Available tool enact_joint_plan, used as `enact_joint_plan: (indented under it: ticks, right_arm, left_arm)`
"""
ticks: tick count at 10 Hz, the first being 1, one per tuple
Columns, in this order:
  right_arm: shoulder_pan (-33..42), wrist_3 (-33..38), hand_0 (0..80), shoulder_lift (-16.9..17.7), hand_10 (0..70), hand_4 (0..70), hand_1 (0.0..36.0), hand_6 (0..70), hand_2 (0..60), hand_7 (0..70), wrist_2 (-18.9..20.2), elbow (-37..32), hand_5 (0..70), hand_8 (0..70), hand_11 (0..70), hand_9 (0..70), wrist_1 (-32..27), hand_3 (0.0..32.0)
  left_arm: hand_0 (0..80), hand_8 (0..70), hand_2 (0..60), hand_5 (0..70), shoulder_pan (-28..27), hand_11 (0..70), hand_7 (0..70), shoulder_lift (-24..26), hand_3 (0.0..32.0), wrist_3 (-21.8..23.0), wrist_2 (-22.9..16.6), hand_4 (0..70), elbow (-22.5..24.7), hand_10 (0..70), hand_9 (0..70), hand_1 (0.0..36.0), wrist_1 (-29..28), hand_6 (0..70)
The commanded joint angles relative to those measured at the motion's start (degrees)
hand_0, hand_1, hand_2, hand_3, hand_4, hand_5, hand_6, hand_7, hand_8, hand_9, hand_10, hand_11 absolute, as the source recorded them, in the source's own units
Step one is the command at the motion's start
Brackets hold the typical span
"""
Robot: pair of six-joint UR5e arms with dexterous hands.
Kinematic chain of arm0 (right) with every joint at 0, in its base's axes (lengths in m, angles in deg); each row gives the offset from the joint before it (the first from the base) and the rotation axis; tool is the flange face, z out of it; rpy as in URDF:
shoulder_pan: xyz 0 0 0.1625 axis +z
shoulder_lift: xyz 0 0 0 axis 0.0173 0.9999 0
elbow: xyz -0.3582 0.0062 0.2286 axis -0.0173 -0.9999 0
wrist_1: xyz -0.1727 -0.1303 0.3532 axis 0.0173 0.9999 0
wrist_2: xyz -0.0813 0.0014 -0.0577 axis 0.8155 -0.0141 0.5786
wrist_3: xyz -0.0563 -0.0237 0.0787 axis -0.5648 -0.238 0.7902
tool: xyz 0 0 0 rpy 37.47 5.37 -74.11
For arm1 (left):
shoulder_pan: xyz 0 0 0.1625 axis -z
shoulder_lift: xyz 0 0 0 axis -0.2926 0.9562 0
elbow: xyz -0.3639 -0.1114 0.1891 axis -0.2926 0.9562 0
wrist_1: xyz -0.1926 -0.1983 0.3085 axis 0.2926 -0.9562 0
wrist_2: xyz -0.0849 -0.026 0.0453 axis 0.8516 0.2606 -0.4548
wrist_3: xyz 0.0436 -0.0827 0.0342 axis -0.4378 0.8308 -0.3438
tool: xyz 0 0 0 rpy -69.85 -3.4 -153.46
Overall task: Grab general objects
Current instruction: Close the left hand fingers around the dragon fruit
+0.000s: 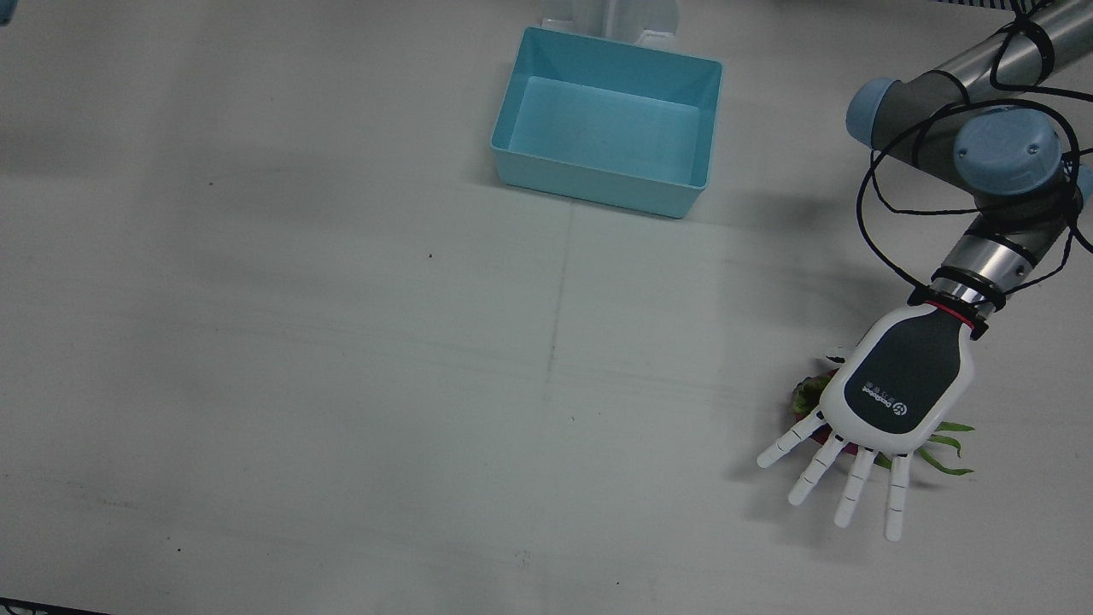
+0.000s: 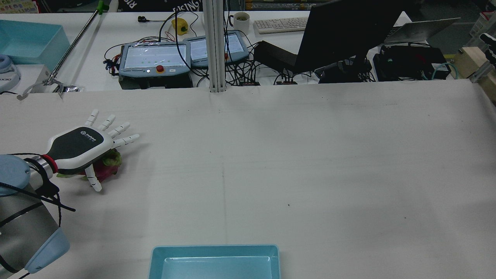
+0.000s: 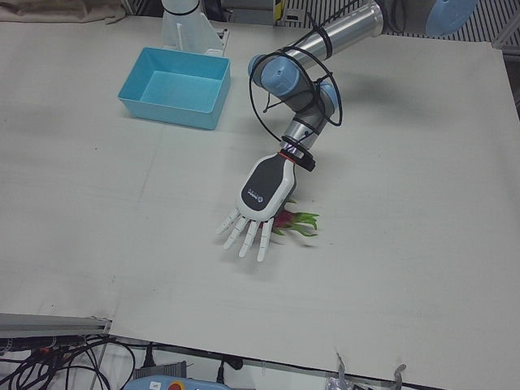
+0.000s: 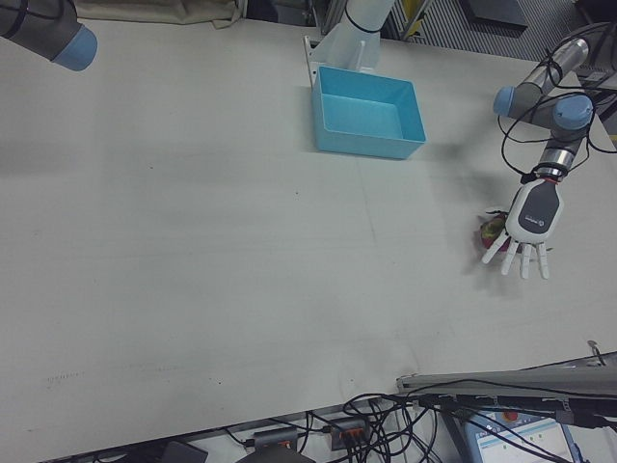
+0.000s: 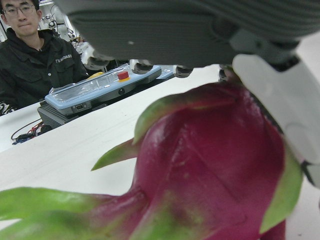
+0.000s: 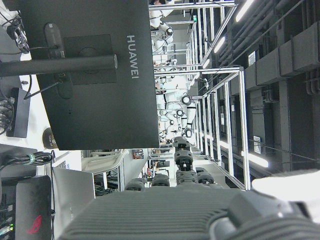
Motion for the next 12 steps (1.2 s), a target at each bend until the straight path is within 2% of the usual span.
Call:
enact_joint_plan:
  ticks: [1,2,3,4,6,7,8,9,10,12]
  right_arm:
    - [0.0,0.0,0.0,0.0,0.0,0.0,0.0,0.0,0.0,0.0,0.0,0.0,0.0,0.0,0.0,0.0,0.0,0.0]
    - [0.0,0.0,0.0,0.0,0.0,0.0,0.0,0.0,0.0,0.0,0.0,0.0,0.0,0.0,0.0,0.0,0.0,0.0]
    - [0.0,0.0,0.0,0.0,0.0,0.0,0.0,0.0,0.0,0.0,0.0,0.0,0.0,0.0,0.0,0.0,0.0,0.0]
    - [0.0,0.0,0.0,0.0,0.0,0.0,0.0,0.0,0.0,0.0,0.0,0.0,0.0,0.0,0.0,0.0,0.0,0.0]
    - [0.0,0.0,0.0,0.0,0.0,0.0,0.0,0.0,0.0,0.0,0.0,0.0,0.0,0.0,0.0,0.0,0.0,0.0]
    - [0.0,0.0,0.0,0.0,0.0,0.0,0.0,0.0,0.0,0.0,0.0,0.0,0.0,0.0,0.0,0.0,0.0,0.0]
    - [0.0,0.0,0.0,0.0,0.0,0.0,0.0,0.0,0.0,0.0,0.0,0.0,0.0,0.0,0.0,0.0,0.0,0.0]
    - [0.0,0.0,0.0,0.0,0.0,0.0,0.0,0.0,0.0,0.0,0.0,0.1,0.0,0.0,0.0,0.0,0.0,0.0]
    - [0.0,0.0,0.0,0.0,0.0,0.0,0.0,0.0,0.0,0.0,0.0,0.0,0.0,0.0,0.0,0.0,0.0,0.0]
    - [0.0,0.0,0.0,0.0,0.0,0.0,0.0,0.0,0.0,0.0,0.0,0.0,0.0,0.0,0.0,0.0,0.0,0.0]
  left_arm:
    - [43.2,67.9,14.0,41.2,-0.5,70.0,70.0,-1.2,0.0,-1.5,1.1,29.3,-0.5,70.0,70.0,0.1,-2.2,59.1]
    - [42.6,70.0,16.1,55.8,-0.8,70.0,70.0,-1.3,0.0,-1.5,1.9,49.4,-1.8,70.0,70.0,0.0,-2.4,70.0]
    - [41.6,70.0,18.1,65.8,-0.9,70.0,70.0,-1.3,0.0,-1.5,1.9,68.4,-3.3,70.0,70.0,0.0,-2.9,70.0]
    - [40.6,70.0,19.8,70.0,-0.8,70.0,70.0,-1.2,0.0,-1.4,1.9,70.0,-3.5,70.0,70.0,0.0,-2.8,70.0]
    - [39.3,70.0,27.1,70.0,-0.6,70.0,70.0,-0.7,0.0,-0.9,1.6,70.0,-2.7,70.0,70.0,0.0,-1.0,70.0]
    - [38.1,70.0,34.1,70.0,-0.5,70.0,70.0,-0.4,0.0,-0.6,1.3,70.0,-1.1,70.0,70.0,0.0,0.6,70.0]
    - [35.9,70.0,42.5,70.0,-0.4,70.0,70.0,-0.4,0.0,-0.2,1.2,70.0,2.7,70.0,70.0,0.0,3.7,70.0]
    - [31.5,70.0,50.2,70.0,-0.3,70.0,70.0,1.4,0.0,1.4,1.2,70.0,5.8,70.0,70.0,0.0,7.3,70.0]
    - [27.5,70.0,55.0,70.0,0.1,70.0,70.0,4.5,0.0,5.0,0.2,70.0,6.2,70.0,70.0,0.0,9.9,70.0]
    - [22.8,70.0,60.0,70.0,2.7,70.0,70.0,7.7,0.0,12.3,-7.2,70.0,5.2,70.0,70.0,0.0,9.1,70.0]
